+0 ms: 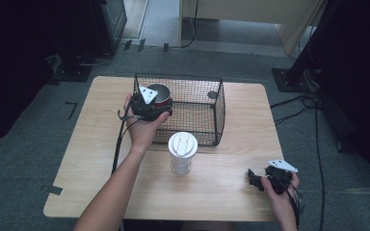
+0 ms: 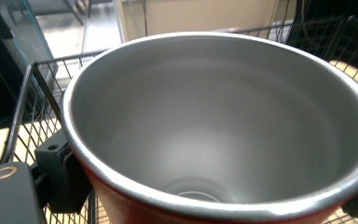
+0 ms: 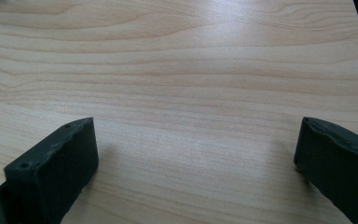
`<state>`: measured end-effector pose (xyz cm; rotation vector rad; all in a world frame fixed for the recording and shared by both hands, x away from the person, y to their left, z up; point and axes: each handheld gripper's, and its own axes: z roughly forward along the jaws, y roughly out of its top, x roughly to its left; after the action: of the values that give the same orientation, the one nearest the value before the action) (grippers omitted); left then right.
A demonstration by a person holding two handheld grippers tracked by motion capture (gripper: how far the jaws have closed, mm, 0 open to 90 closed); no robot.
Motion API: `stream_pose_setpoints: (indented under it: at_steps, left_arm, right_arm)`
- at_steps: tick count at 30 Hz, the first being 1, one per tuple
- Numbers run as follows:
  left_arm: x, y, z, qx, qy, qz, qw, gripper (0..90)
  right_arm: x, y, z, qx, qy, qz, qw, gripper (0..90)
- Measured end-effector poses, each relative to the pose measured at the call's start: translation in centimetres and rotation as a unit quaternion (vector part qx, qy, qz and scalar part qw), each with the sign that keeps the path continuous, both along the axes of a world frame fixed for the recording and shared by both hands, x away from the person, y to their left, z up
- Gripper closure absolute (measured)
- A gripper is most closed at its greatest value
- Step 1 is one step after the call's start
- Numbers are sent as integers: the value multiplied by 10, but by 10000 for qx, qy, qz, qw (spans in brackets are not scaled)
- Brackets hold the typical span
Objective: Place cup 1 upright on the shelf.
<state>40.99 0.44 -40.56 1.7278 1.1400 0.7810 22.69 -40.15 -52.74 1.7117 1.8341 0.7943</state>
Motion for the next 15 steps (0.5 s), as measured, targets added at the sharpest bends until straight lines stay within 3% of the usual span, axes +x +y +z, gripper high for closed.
stream_pose_setpoints:
  at_steps: [8,15]
  left_arm:
    - [6,-4,0,347,343,-57,9988,80]
    - [9,-7,-3,432,480,-221,9977,80]
  right_arm:
    - [1,0,0,1,-5,17,10000,0]
    - [1,0,0,11,-2,9,10000,0]
